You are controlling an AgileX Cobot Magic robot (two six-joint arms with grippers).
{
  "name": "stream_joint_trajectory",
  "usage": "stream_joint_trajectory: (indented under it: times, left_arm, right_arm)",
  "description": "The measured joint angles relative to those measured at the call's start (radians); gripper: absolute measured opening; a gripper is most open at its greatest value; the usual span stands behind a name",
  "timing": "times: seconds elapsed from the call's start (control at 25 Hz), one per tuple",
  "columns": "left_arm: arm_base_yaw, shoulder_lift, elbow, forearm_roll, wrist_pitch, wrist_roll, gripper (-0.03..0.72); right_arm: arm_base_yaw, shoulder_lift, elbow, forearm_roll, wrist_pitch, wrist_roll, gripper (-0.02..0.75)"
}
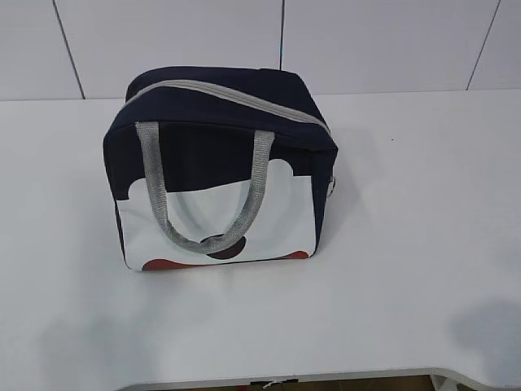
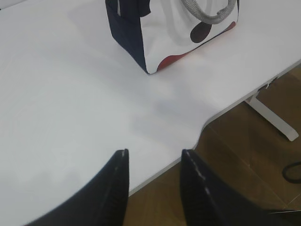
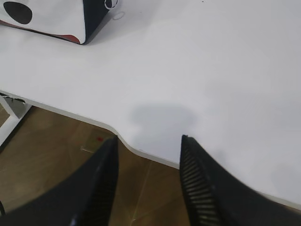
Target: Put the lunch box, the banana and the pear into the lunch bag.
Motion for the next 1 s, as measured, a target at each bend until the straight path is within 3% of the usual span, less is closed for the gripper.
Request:
stream_joint_trajectory:
  times: [0.16,0.32,0.64,0.84,1.0]
  left_arm:
    - [0.022,0.0,0.0,0.0,0.0,0.0,0.257]
    - [0.082,0.0,0.0,0.0,0.0,0.0,0.255]
    - [0.282,0.0,0.0,0.0,0.0,0.0,0.253]
    - [0.399,0.0,0.0,0.0,0.0,0.0,0.253]
    - [0.448,0.0,0.0,0.0,0.0,0.0,0.253]
  right_arm:
    - [-0.002,0.0,0.0,0.0,-0.002,0.0,0.369]
    - [-0.06,0.0,0.0,0.0,-0.002,0.0,0.368]
    - [-0.243,0.0,0.0,0.0,-0.002,0.0,0.369]
    - [-0.283,0.0,0.0,0.0,-0.002,0.0,0.368]
    - [-0.284,0.0,0.0,0.0,-0.002,0.001,0.368]
